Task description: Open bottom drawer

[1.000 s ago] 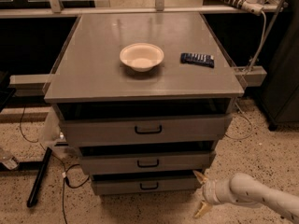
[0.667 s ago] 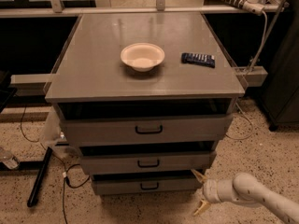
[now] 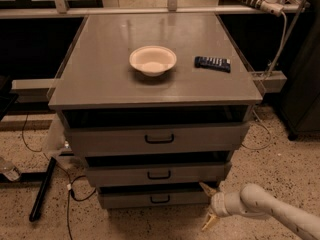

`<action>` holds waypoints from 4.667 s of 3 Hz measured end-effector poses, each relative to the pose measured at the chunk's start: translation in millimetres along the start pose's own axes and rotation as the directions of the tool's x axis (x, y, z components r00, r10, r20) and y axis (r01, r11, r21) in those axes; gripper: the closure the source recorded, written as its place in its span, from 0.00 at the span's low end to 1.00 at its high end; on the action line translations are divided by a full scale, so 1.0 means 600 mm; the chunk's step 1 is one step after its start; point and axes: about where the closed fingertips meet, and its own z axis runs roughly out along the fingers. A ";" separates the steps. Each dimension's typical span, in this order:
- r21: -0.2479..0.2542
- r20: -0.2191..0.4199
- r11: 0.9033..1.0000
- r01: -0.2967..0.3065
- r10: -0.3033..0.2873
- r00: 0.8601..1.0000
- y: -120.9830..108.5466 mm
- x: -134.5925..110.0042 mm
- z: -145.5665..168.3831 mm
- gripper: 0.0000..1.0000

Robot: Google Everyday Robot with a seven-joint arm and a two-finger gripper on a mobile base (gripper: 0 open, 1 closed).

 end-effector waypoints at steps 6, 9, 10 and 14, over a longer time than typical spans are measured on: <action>0.116 -0.148 0.993 0.009 0.008 0.989 -0.066 0.102 0.160 0.00; 0.183 -0.160 0.981 0.059 -0.030 0.987 -0.096 0.129 0.175 0.00; 0.183 -0.160 0.981 0.059 -0.030 0.987 -0.096 0.129 0.175 0.19; 0.176 -0.155 0.983 0.052 -0.024 0.988 -0.094 0.121 0.165 1.00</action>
Offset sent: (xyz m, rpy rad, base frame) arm 0.0418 -0.0012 -0.0686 -0.1016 0.0144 -0.1203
